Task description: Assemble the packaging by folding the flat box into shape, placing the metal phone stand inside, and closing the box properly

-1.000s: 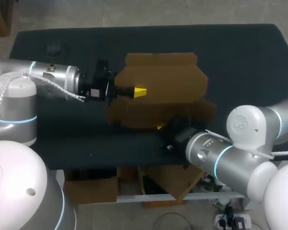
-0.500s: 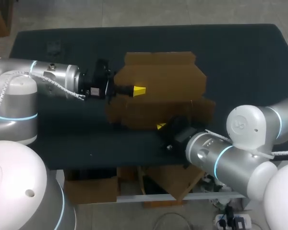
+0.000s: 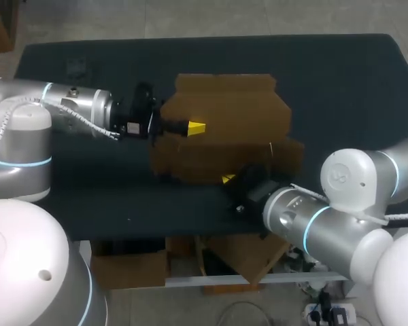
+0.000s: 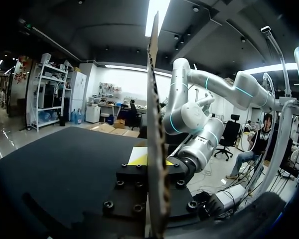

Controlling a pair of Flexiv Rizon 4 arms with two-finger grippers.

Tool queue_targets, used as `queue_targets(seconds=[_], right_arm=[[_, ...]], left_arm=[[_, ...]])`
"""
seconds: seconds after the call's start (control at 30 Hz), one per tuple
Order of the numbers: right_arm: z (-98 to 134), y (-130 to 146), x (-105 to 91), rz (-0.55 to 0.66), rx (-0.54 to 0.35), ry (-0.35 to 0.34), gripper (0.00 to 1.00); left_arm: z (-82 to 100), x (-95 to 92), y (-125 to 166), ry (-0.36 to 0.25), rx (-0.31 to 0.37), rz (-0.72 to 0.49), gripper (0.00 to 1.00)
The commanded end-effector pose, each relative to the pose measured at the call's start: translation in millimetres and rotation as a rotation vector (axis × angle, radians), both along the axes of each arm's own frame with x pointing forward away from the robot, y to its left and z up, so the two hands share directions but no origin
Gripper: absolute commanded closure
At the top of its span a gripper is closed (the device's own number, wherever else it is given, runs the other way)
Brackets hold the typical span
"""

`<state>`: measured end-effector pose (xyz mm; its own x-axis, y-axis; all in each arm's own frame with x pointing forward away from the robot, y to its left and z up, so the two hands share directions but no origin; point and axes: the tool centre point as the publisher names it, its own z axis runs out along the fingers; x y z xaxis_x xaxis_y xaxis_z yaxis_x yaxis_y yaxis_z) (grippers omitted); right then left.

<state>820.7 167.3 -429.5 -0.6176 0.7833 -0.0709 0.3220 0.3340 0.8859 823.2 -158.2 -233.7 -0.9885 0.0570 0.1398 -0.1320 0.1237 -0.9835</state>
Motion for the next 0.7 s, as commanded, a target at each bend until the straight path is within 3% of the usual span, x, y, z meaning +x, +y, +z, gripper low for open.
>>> queue_targets(seconds=[0.03, 0.7], right_arm=[[-5.7, 1.8, -1.0, -0.006, 0.002, -0.007, 1.00], [-5.7, 1.8, -1.0, -0.006, 0.002, -0.007, 1.00]], left_arm=[[1.8, 1.0, 0.1, -0.004, 0.026, -0.011, 1.00], [-1.0, 3.7, -0.7, -0.016, 0.075, -0.020, 1.00]])
